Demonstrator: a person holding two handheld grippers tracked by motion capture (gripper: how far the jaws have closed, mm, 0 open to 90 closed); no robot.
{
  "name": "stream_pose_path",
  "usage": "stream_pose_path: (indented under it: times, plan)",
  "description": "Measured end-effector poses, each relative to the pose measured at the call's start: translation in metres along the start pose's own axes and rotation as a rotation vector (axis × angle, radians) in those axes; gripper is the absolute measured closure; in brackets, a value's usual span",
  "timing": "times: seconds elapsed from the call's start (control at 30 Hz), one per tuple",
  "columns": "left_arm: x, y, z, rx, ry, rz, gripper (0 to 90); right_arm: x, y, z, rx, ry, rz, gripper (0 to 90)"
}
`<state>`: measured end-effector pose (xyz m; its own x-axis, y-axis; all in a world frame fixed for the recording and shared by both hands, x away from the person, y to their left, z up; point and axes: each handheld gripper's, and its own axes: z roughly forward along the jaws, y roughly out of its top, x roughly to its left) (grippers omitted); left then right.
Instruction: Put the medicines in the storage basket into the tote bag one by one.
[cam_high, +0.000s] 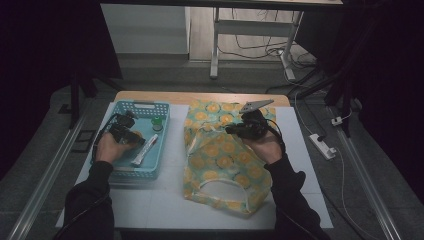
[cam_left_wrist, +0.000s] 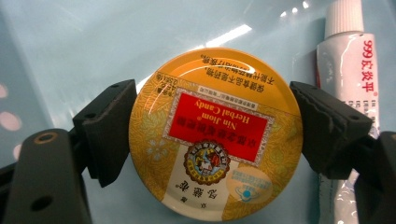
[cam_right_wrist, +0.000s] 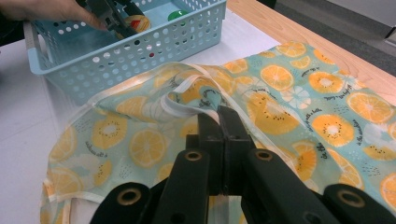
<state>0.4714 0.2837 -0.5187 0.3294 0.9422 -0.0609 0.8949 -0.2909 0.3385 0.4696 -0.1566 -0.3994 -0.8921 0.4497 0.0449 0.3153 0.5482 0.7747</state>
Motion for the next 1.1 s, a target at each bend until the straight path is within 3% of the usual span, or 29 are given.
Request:
stream_pose_path:
  times: [0.33, 0.6, 1.1]
  plan:
    - [0.004, -0.001, -0.012, -0.078, -0.054, -0.044, 20.0, 0.0, 0.0, 0.0, -0.005, 0.001, -0.002, 89.6]
    - [0.0, 0.0, -0.032, -0.145, -0.092, -0.007, 20.1, -0.001, 0.0, 0.001, -0.004, -0.002, 0.006, 89.6]
    - [-0.026, -0.003, -0.059, -0.214, -0.156, 0.093, 20.0, 0.0, 0.0, 0.0, -0.011, -0.003, -0.005, 89.6]
